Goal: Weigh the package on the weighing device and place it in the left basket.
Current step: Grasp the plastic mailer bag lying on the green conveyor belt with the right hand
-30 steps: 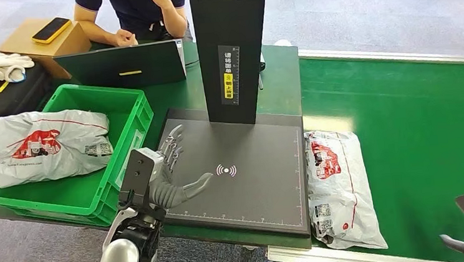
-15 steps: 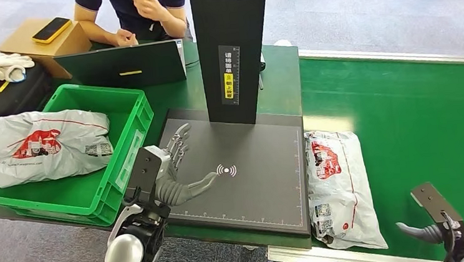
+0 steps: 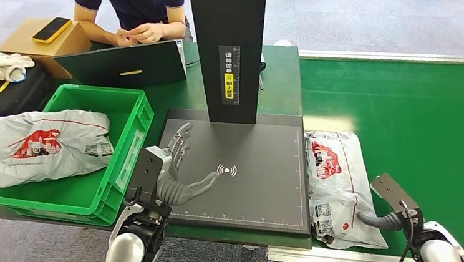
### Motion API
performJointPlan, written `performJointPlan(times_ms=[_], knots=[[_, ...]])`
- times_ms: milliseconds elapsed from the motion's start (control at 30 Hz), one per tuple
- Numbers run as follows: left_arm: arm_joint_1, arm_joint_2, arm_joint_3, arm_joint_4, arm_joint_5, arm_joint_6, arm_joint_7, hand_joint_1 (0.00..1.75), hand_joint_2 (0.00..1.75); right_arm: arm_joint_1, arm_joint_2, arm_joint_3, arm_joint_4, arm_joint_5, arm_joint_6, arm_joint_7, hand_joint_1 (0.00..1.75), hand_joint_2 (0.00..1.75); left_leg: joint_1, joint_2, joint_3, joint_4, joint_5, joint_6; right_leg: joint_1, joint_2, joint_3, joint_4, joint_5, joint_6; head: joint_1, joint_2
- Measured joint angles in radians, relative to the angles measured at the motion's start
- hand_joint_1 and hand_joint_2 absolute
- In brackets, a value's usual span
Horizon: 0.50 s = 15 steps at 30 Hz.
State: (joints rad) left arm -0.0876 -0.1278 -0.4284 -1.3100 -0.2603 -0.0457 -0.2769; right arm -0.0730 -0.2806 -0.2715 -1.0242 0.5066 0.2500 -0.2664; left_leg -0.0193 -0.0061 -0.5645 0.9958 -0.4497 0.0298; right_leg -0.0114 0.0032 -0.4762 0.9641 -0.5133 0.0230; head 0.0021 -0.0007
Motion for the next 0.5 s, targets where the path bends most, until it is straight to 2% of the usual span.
performJointPlan(times_ms=[267, 500], knots=[[-0.001, 0.0, 0.0, 0.0, 0.0, -0.007, 0.007, 0.0, 1.75, -0.045, 0.002, 0.107, 0.041, 0.002, 0.005, 0.03, 0.0, 1.75, 0.0, 0.0, 0.0, 0.0, 0.0, 0.0, 0.0, 0.0, 0.0, 0.0, 0.0, 0.0, 0.0, 0.0], [-0.001, 0.0, -0.001, 0.0, 0.0, -0.013, 0.014, 0.0, 1.75, -0.09, -0.026, 0.178, 0.113, 0.007, 0.028, 0.051, 0.0, 1.75, 0.0, 0.0, 0.0, 0.0, 0.0, 0.0, 0.0, 0.0, 0.0, 0.0, 0.0, 0.0, 0.0, 0.0]])
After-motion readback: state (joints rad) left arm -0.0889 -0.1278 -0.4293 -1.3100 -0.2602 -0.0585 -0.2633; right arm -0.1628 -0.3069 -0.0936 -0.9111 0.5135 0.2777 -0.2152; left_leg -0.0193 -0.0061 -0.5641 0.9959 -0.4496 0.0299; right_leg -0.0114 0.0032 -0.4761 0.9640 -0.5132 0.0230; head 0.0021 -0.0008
